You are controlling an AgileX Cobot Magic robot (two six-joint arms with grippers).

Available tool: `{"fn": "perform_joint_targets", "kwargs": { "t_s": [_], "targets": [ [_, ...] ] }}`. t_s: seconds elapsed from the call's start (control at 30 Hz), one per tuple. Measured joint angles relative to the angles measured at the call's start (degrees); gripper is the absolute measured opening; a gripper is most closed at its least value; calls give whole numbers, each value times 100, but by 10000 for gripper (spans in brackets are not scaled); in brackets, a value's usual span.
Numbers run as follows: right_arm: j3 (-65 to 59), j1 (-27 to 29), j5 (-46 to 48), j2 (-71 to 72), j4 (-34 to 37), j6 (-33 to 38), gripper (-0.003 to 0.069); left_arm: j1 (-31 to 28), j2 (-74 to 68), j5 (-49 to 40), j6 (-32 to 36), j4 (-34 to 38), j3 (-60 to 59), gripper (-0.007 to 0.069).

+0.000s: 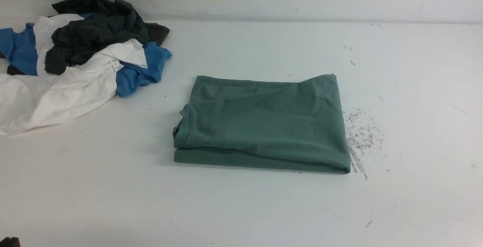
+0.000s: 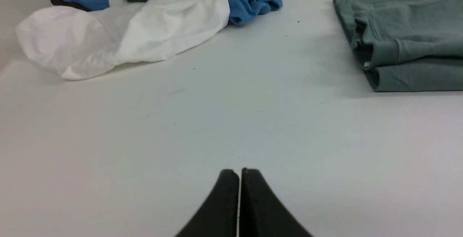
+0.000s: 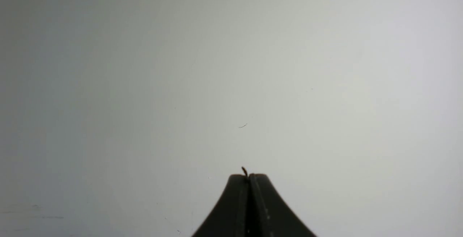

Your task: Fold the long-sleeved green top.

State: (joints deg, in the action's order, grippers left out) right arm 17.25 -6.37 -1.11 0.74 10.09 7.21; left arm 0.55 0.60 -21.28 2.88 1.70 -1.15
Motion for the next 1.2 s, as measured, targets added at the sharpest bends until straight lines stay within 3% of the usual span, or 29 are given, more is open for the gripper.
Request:
{"fn": "perform_joint_targets", "kwargs": {
  "t_s": [0.6,0.8,1.0,1.2],
  "targets": [
    [0,0,19,0,-46,2,-15,0,0,0,0,0,0,-4],
    [-138,438,856,0,-313,15,-15,0,0,0,0,0,0,-4],
    [-1333,1084,1816,0,-663,16,-15,0,0,0,0,0,0,-4],
    [-1859,1145,2251,-7,-652,-6,-15,-12,0,0,0,0,0,-4]
  ]
}}
